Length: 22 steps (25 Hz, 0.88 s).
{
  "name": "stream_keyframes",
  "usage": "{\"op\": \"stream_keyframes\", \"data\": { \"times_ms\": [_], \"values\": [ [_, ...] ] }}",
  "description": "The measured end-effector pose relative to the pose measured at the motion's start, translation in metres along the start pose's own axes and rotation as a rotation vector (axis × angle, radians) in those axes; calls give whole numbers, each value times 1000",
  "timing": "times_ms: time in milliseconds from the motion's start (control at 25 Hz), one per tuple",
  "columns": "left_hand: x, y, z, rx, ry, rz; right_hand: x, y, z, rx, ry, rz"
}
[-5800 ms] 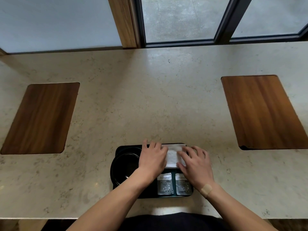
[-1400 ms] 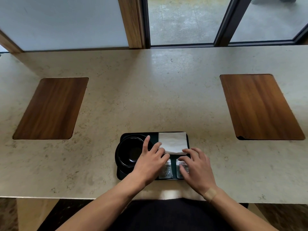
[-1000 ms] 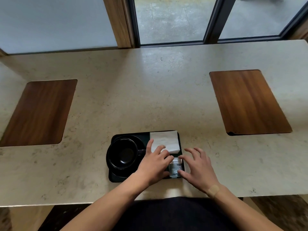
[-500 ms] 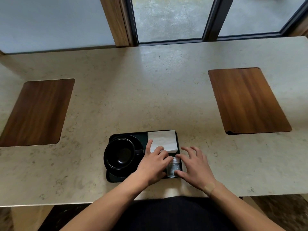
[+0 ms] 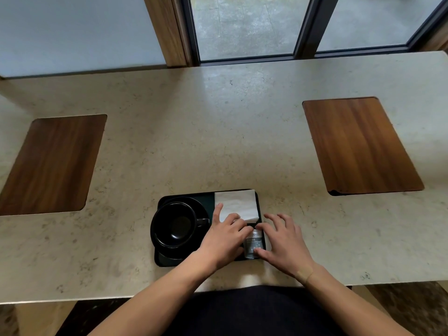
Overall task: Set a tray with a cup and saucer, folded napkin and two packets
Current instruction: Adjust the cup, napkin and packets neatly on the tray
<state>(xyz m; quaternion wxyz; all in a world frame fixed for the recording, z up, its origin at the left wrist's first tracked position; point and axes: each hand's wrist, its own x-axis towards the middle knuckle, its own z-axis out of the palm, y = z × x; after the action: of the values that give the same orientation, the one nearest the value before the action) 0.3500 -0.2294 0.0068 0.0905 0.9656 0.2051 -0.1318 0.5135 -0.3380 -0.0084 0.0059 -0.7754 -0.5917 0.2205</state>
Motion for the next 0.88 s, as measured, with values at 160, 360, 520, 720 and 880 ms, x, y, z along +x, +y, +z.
{"op": "stream_keyframes", "data": {
  "times_ms": [160, 360, 520, 720, 880],
  "values": [
    [2, 2, 1, 8, 3, 9, -1, 0, 0, -18, 0, 0],
    [3, 0, 2, -2, 3, 10, 1, -1, 3, -57, 2, -12],
    [0, 1, 4, -10, 7, -12, 3, -1, 2, -38, 8, -29],
    [-1, 2, 5, 0, 8, -33, 3, 0, 2, -64, 9, -41],
    [-1, 3, 5, -10, 14, -48, 3, 0, 0, -89, 19, -53]
  ]
}}
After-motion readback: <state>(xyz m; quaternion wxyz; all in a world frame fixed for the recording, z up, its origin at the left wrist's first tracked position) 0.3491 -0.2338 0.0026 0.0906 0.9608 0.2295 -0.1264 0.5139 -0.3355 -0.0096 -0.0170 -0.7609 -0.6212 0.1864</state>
